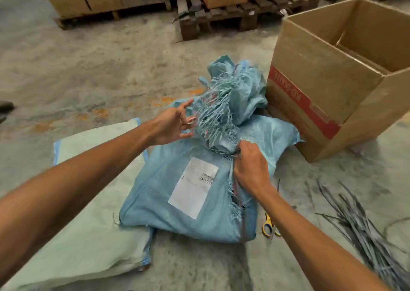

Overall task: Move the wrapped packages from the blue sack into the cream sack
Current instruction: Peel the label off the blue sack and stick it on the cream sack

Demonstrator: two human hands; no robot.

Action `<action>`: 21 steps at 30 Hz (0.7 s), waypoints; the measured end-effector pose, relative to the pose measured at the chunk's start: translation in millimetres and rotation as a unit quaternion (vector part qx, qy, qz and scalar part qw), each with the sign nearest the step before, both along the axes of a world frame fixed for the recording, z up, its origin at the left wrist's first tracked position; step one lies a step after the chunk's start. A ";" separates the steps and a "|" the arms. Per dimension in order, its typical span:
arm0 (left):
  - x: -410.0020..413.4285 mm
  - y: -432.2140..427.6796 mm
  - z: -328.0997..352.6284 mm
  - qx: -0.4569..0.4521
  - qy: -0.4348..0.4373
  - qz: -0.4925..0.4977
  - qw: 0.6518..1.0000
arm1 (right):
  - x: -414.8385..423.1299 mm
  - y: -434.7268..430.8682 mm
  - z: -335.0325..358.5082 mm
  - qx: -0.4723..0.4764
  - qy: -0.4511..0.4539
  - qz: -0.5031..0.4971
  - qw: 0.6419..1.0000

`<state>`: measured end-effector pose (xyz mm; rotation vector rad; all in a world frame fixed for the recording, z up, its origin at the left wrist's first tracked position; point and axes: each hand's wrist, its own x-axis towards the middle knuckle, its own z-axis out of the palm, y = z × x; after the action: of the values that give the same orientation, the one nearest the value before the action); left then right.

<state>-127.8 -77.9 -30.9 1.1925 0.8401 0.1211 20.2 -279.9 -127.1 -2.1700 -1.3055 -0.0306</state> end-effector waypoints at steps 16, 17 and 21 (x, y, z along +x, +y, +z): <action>-45.4 -92.9 -120.8 0.600 0.153 0.050 0.784 | 29.3 4.0 -12.0 -0.201 -0.255 0.296 0.898; -46.7 -91.3 -124.1 0.594 0.142 0.026 0.792 | 31.2 3.1 -11.5 -0.197 -0.212 0.280 0.915; -41.8 -92.6 -123.3 0.589 0.114 -0.026 0.800 | 32.4 0.4 3.4 -0.243 -0.099 0.229 0.937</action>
<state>-169.7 -170.5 -154.2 2.4448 0.9490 0.5178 52.7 -279.5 -123.7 -2.2284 -2.0892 0.2975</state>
